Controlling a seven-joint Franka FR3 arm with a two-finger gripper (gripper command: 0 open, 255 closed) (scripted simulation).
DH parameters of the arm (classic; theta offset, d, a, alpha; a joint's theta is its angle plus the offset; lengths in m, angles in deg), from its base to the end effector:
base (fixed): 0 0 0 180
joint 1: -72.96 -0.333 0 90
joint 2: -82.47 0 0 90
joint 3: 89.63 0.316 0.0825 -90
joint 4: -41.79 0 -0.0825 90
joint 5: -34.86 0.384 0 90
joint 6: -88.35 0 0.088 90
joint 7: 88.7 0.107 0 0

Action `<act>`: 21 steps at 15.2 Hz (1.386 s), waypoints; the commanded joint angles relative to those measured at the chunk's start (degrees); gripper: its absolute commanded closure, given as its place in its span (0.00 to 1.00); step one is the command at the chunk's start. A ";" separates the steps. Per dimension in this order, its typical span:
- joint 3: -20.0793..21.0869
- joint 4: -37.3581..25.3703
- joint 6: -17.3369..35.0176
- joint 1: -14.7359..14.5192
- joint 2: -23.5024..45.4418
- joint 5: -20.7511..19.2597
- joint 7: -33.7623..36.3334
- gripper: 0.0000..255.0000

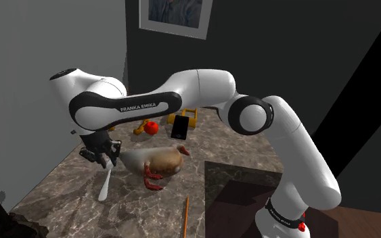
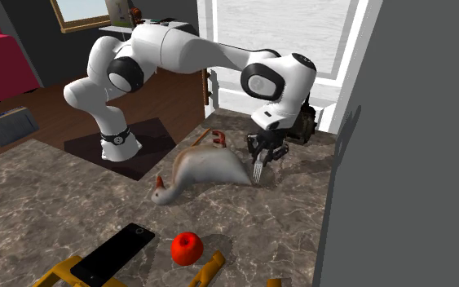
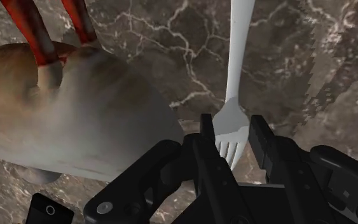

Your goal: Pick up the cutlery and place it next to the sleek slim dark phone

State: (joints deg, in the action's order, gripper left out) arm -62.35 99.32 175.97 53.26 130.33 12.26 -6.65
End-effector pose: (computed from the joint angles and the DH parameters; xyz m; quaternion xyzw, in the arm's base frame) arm 0.6076 0.4147 0.3667 0.9359 -0.3309 -0.0371 0.1149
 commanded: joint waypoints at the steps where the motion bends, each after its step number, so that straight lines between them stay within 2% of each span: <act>1: 0.00 -1.58 -1.50 -0.37 -0.03 0.06 -0.22 1.00; 7: -0.14 -7.31 -6.42 -1.74 0.40 0.06 -1.14 1.00; 14: -0.81 -16.84 -12.95 -4.32 2.71 -0.45 -2.60 1.00; 15: 0.13 -8.41 -9.52 -0.99 -1.78 0.40 -2.27 1.00; 17: 1.22 2.51 -5.08 3.92 -7.90 1.69 -2.78 1.00; 21: 2.01 17.07 0.86 11.36 -16.85 4.00 -5.59 1.00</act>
State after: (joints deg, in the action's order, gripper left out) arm -60.61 112.39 175.24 62.74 115.99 15.58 -11.61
